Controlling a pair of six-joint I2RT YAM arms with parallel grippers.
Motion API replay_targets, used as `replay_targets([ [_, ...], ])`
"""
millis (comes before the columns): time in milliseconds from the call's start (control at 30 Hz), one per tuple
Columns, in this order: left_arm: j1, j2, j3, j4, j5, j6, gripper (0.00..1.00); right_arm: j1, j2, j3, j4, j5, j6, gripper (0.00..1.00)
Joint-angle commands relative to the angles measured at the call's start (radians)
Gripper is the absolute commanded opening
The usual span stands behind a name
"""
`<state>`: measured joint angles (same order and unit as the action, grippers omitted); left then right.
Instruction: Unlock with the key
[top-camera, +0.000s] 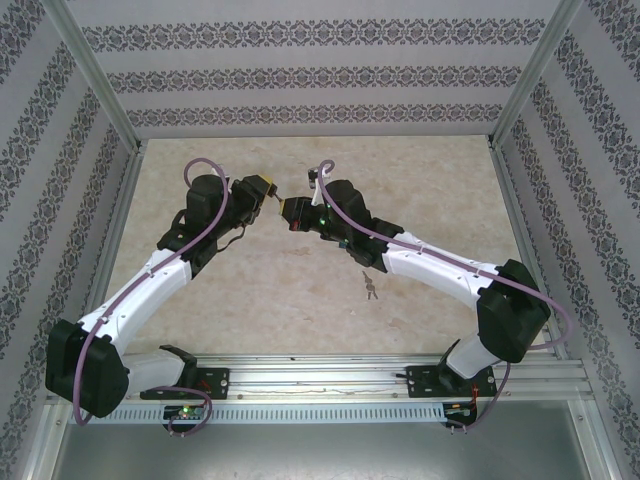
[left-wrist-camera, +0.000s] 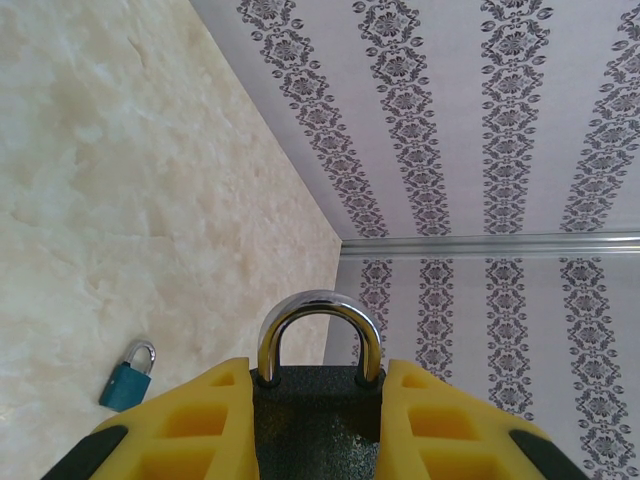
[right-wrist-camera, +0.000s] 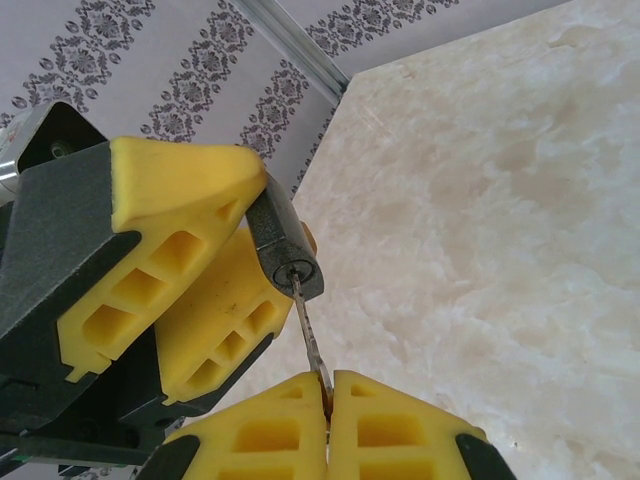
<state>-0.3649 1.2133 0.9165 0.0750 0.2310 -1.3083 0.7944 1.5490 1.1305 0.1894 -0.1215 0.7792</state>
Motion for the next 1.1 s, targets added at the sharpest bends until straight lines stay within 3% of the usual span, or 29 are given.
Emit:
replay_targets([
  [0,-0.031,-0.004,0.024,-0.021,0.069,0.021,0.00,-0.014,-0.024,0.047,0.035,0.032,-0.024,0.00],
  [300,-0.032,-0.010,0.021,-0.014,0.075,0.015,0.00,-0.046,-0.024,0.027,0.051,0.019,-0.002,0.00],
  [667,-0.031,-0.006,0.022,-0.012,0.070,0.015,0.00,-0.066,0.019,0.035,0.108,-0.113,0.190,0.00],
  [1067,-0.031,-0.013,0.021,-0.014,0.061,0.007,0.00,0.011,0.012,0.002,0.161,0.026,0.142,0.00],
])
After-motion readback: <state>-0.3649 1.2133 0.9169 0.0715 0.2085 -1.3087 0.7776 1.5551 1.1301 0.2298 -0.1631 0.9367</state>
